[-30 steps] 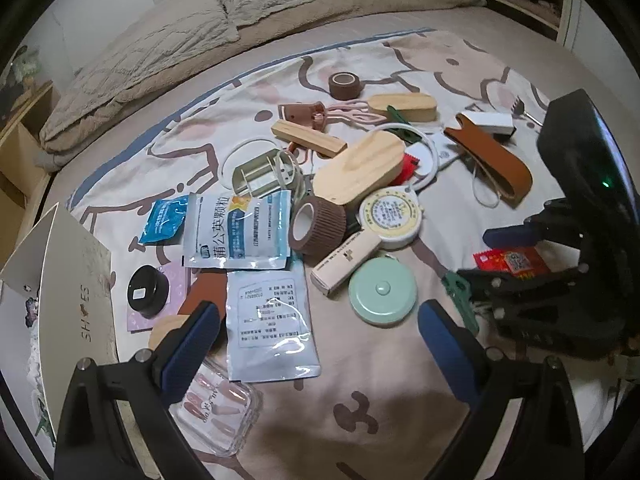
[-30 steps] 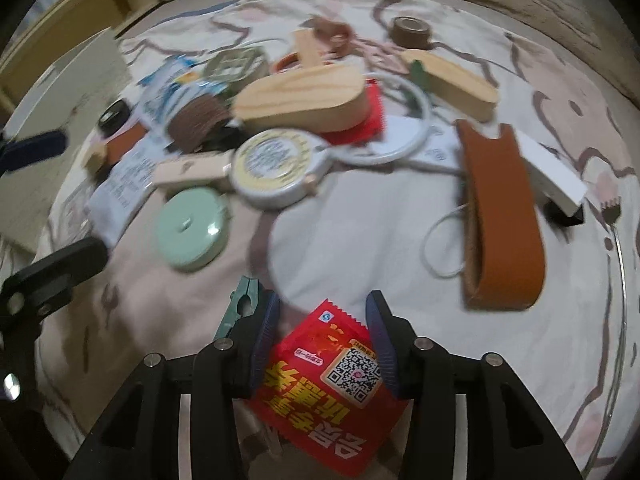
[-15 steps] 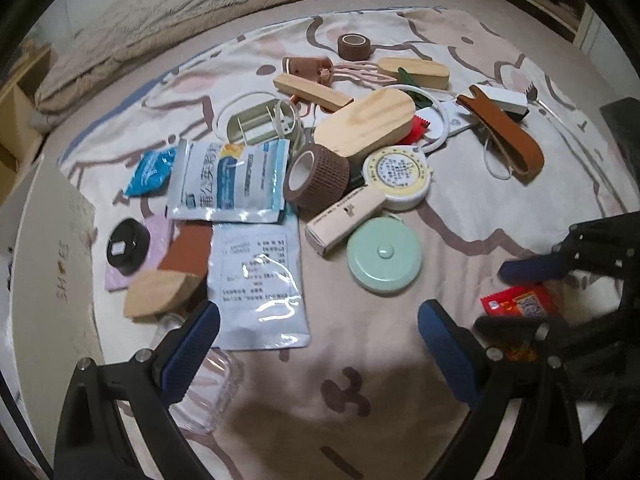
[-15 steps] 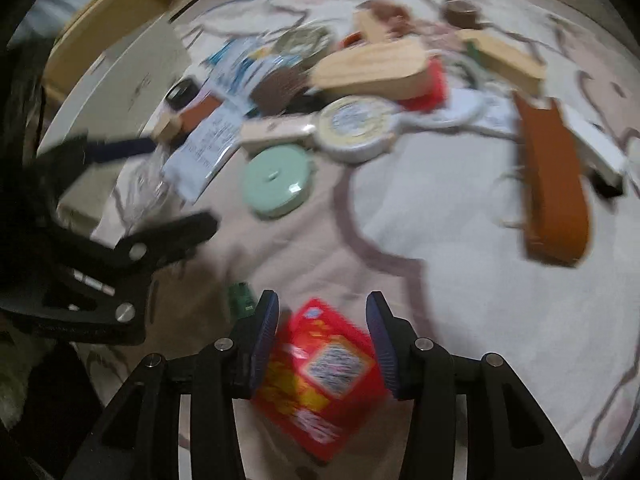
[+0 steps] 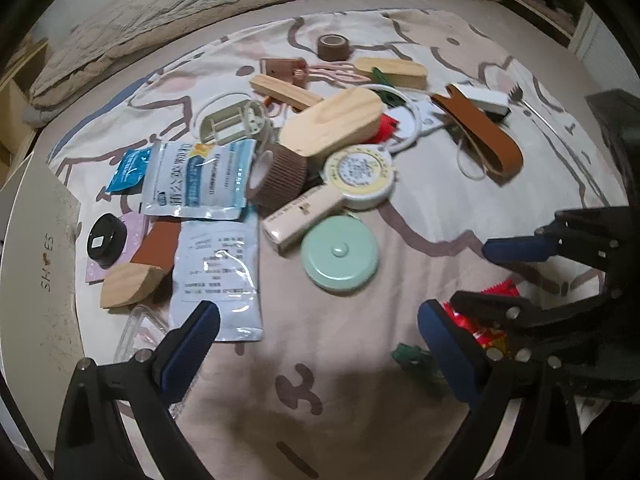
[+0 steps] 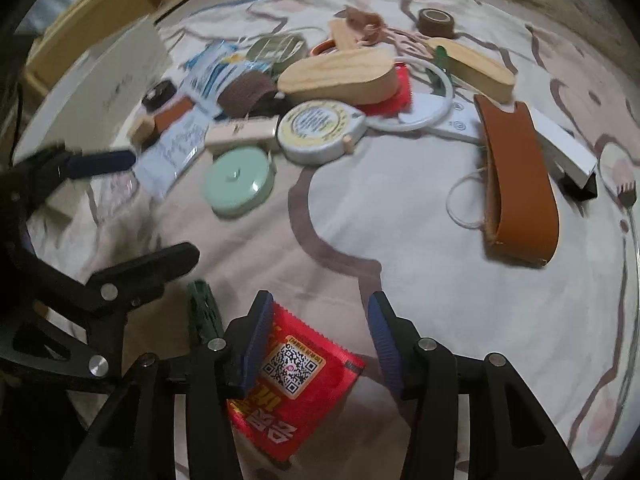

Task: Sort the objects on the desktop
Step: 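Lift the red packet with the right gripper and release it on the blanket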

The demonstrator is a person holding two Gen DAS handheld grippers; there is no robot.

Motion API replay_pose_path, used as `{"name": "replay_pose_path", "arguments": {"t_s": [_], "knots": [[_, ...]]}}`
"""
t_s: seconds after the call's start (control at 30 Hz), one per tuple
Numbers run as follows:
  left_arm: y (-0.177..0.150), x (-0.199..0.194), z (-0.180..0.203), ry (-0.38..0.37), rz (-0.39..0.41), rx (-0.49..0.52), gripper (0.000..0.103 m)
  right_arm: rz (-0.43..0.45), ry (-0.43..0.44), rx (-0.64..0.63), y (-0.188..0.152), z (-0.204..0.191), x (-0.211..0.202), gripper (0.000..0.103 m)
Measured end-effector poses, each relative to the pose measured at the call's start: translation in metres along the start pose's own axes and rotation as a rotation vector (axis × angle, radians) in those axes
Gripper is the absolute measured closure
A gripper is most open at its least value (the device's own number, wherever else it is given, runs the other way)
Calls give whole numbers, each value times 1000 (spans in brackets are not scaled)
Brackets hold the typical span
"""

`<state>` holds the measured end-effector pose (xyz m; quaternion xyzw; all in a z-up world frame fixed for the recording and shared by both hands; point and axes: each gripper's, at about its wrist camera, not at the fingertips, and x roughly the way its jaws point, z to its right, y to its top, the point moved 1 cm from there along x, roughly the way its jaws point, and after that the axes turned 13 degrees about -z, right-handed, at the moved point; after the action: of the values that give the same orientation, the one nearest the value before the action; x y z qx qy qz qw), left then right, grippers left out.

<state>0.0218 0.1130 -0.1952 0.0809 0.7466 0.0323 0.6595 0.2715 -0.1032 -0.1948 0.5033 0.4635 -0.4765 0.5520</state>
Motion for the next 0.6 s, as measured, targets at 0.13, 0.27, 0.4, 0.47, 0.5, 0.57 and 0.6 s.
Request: {"name": "replay_pose_path", "arguments": {"t_s": [0.13,0.27,0.4,0.47,0.5,0.57,0.6], "knots": [[-5,2,6,-10,4,26,4,15,-35,-54,-10,-1,1,48],[-11,3,12,5,20,57,4,33,-93,-135,-22,-4,2,44],[-18,-5,15,32,77,62,4,46,-119,-150,-34,-1,-2,43],[-21,-12,16,29,114,55,4,54,-85,-106,-38,5,-12,43],[-22,-15,15,29,136,48,4,64,-56,-91,-40,7,-17,43],[-25,-18,15,27,164,25,4,101,-40,-68,-47,11,-32,43],[-26,-18,14,22,172,11,4,108,-43,-68,-49,12,-35,43]]}}
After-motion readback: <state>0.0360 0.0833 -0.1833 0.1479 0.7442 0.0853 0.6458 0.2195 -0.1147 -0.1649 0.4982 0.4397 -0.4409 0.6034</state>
